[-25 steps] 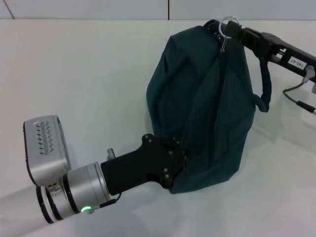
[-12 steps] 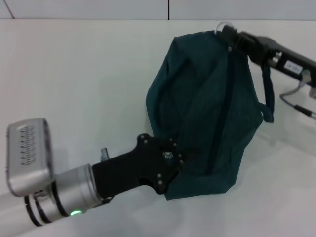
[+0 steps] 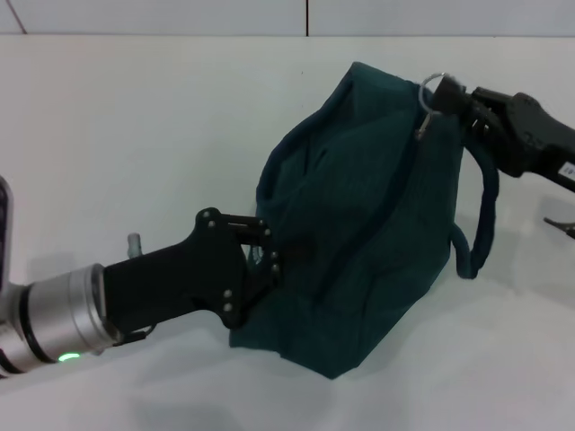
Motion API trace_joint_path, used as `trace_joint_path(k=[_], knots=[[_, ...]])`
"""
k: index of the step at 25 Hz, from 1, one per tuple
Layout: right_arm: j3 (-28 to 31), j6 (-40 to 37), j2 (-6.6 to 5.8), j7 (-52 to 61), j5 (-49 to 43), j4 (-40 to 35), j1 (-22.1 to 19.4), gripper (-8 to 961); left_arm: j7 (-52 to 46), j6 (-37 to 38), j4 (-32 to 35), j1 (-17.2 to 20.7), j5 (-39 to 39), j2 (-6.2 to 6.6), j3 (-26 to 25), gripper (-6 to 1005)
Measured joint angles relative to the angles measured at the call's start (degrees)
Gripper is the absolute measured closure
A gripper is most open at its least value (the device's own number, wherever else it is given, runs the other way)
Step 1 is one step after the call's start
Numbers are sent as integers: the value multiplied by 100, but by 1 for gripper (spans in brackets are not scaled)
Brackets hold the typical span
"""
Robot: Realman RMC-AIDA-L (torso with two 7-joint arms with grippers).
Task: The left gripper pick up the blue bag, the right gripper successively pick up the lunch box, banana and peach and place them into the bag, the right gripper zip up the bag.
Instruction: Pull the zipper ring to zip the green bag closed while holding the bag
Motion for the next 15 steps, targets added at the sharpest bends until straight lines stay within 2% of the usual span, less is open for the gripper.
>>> trace_joint_path(k=[5,15], knots=[[7,403,-13,-7,9,-68,94,950,-146,128,129,-4,165,46,103,884],[3,1063,16,-117,17,-218,158,950,-162,209,143,88,217,62,153,868]])
